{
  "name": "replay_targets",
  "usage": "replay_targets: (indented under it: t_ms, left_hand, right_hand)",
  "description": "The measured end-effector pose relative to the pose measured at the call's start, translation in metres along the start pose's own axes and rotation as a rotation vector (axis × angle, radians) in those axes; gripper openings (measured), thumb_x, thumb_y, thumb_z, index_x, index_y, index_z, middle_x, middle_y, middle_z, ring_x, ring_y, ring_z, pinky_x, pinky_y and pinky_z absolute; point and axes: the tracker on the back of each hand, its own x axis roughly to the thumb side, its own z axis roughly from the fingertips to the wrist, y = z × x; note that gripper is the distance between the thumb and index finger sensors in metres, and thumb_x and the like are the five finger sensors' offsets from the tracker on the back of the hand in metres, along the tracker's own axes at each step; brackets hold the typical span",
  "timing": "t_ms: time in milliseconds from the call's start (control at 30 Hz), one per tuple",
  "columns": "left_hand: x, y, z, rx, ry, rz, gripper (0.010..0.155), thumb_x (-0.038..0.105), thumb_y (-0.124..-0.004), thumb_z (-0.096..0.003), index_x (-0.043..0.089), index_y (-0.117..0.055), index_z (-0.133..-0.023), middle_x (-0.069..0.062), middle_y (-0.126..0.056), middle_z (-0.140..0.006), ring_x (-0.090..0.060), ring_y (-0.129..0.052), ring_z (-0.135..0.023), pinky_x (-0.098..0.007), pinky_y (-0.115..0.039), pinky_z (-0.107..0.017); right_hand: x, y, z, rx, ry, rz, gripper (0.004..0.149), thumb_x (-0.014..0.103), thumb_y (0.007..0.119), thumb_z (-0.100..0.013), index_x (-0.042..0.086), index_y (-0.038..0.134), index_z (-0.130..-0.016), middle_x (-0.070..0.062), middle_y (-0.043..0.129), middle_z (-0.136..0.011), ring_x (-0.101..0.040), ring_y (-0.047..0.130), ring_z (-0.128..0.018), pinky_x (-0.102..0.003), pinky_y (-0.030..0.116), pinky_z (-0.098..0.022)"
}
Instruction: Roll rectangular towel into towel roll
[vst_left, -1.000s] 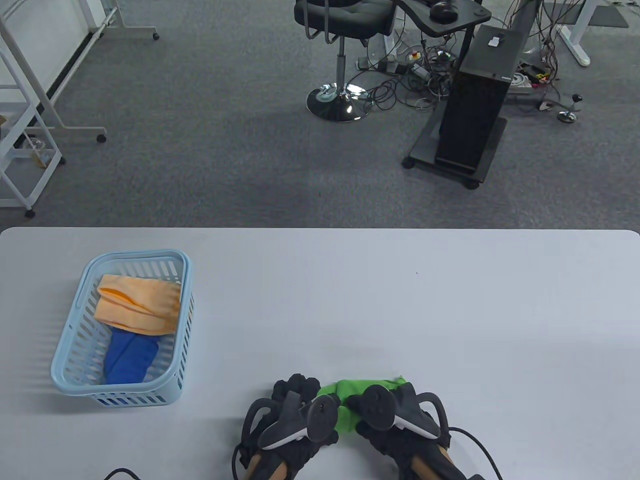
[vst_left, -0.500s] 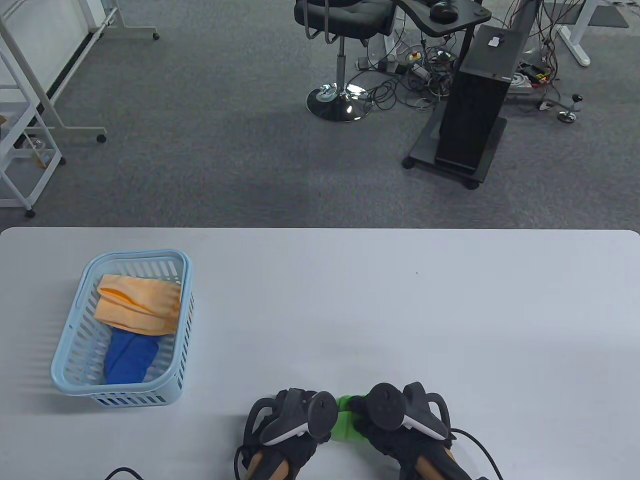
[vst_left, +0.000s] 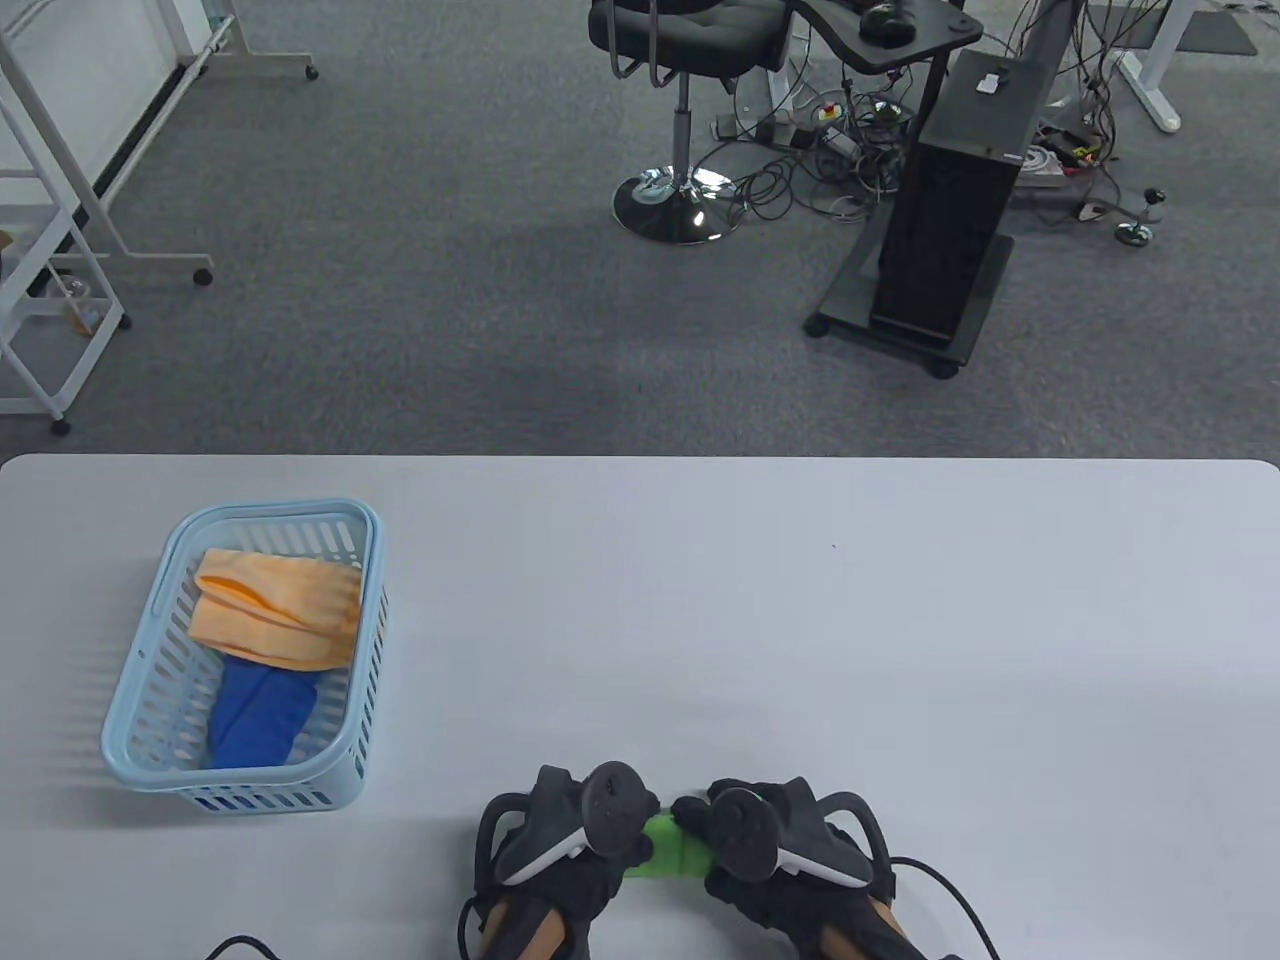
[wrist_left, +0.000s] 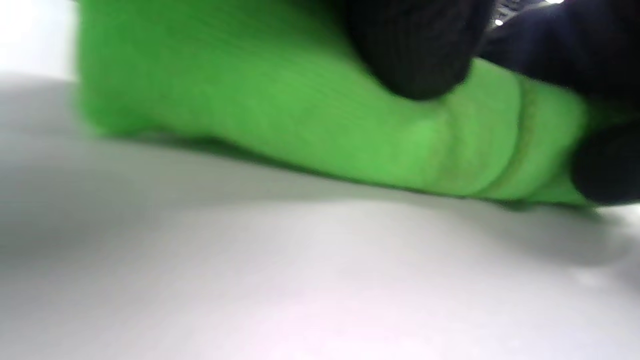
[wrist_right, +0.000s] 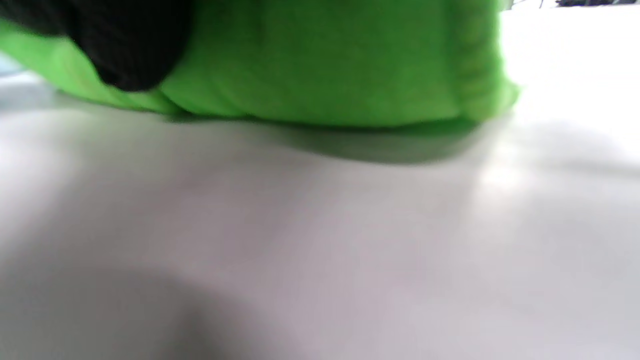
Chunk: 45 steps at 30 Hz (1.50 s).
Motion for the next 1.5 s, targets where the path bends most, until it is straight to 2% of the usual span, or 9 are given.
replay_targets:
  t_ms: [67, 167, 300, 467, 600, 733, 933, 1167, 1500]
  left_hand:
    - [0.007, 0.005, 0.003, 0.067, -0.015, -0.066, 0.064, 0.037, -0.079, -0.0419, 0.038, -0.061, -0.103, -0.013, -0.063, -0.104, -0.041, -0.056, -0.098, -0.067, -0.042, -0.070]
    - [0.015, 0.010, 0.007, 0.112, -0.079, -0.070, 0.059, 0.043, -0.077, -0.0407, 0.037, -0.068, -0.099, -0.012, -0.063, -0.104, -0.041, -0.055, -0.099, -0.066, -0.042, -0.070]
    - [0.014, -0.002, 0.003, -0.120, -0.088, -0.045, 0.087, 0.061, -0.081, -0.0325, 0.034, -0.053, -0.110, -0.015, -0.052, -0.113, -0.047, -0.039, -0.104, -0.069, -0.032, -0.071]
    - [0.007, -0.005, -0.002, -0.087, -0.002, -0.092, 0.070, 0.047, -0.081, -0.0372, 0.048, -0.057, -0.103, -0.013, -0.055, -0.113, -0.046, -0.042, -0.105, -0.068, -0.036, -0.071]
    - [-0.003, -0.001, 0.000, -0.091, 0.057, -0.088, 0.065, 0.039, -0.080, -0.0412, 0.050, -0.059, -0.102, -0.013, -0.053, -0.114, -0.046, -0.040, -0.105, -0.067, -0.035, -0.072]
    - [-0.015, 0.003, 0.000, -0.092, 0.148, -0.093, 0.064, 0.038, -0.079, -0.0419, 0.051, -0.060, -0.102, -0.012, -0.055, -0.115, -0.046, -0.043, -0.106, -0.068, -0.038, -0.072]
    - [-0.033, 0.016, 0.007, 0.011, 0.158, -0.012, 0.064, 0.039, -0.075, -0.0435, 0.047, -0.060, -0.105, -0.014, -0.052, -0.117, -0.044, -0.047, -0.107, -0.067, -0.043, -0.072]
    - [-0.051, 0.045, 0.036, 0.221, 0.168, 0.168, 0.074, 0.051, -0.075, -0.0399, 0.039, -0.053, -0.110, -0.017, -0.040, -0.118, -0.047, -0.038, -0.107, -0.068, -0.038, -0.071]
    - [-0.043, 0.050, 0.041, 0.234, 0.091, 0.155, 0.086, 0.065, -0.073, -0.0349, 0.038, -0.046, -0.112, -0.017, -0.035, -0.119, -0.048, -0.034, -0.108, -0.071, -0.034, -0.071]
  right_hand:
    - [0.001, 0.001, -0.001, -0.008, 0.014, 0.012, 0.075, 0.043, 0.074, -0.034, 0.037, 0.044, -0.103, -0.005, 0.047, -0.101, -0.030, 0.056, -0.092, -0.057, 0.045, -0.072]
    - [-0.001, 0.000, 0.000, -0.047, 0.002, -0.005, 0.073, 0.044, 0.072, -0.034, 0.035, 0.048, -0.102, -0.003, 0.056, -0.097, -0.028, 0.063, -0.088, -0.057, 0.047, -0.071]
    - [-0.006, -0.005, 0.002, -0.088, -0.029, -0.061, 0.072, 0.043, 0.070, -0.033, 0.025, 0.055, -0.101, -0.004, 0.076, -0.085, -0.026, 0.082, -0.074, -0.058, 0.057, -0.068]
    - [-0.004, -0.009, 0.006, -0.077, -0.082, -0.157, 0.075, 0.050, 0.071, -0.031, 0.020, 0.062, -0.100, -0.006, 0.086, -0.078, -0.026, 0.091, -0.065, -0.054, 0.066, -0.063]
    - [0.003, -0.023, 0.019, -0.162, -0.137, -0.258, 0.070, 0.051, 0.069, -0.032, 0.035, 0.062, -0.100, -0.004, 0.055, -0.104, -0.030, 0.061, -0.097, -0.057, 0.054, -0.069]
    - [0.026, -0.025, 0.026, -0.106, -0.226, -0.249, 0.066, 0.050, 0.070, -0.033, 0.033, 0.071, -0.097, 0.002, 0.042, -0.108, -0.033, 0.042, -0.102, -0.060, 0.044, -0.072]
    - [0.038, -0.001, 0.011, -0.033, -0.151, 0.050, 0.072, 0.051, 0.070, -0.032, 0.038, 0.052, -0.100, 0.006, 0.026, -0.109, -0.031, 0.039, -0.103, -0.059, 0.043, -0.073]
    - [0.015, 0.003, 0.005, -0.037, -0.009, 0.186, 0.081, 0.053, 0.068, -0.032, 0.036, 0.034, -0.103, -0.003, 0.017, -0.108, -0.033, 0.045, -0.101, -0.059, 0.046, -0.072]
    - [-0.070, -0.006, -0.008, -0.021, 0.327, 0.090, 0.084, 0.054, 0.067, -0.032, 0.034, 0.026, -0.102, -0.007, 0.016, -0.107, -0.034, 0.043, -0.100, -0.058, 0.046, -0.071]
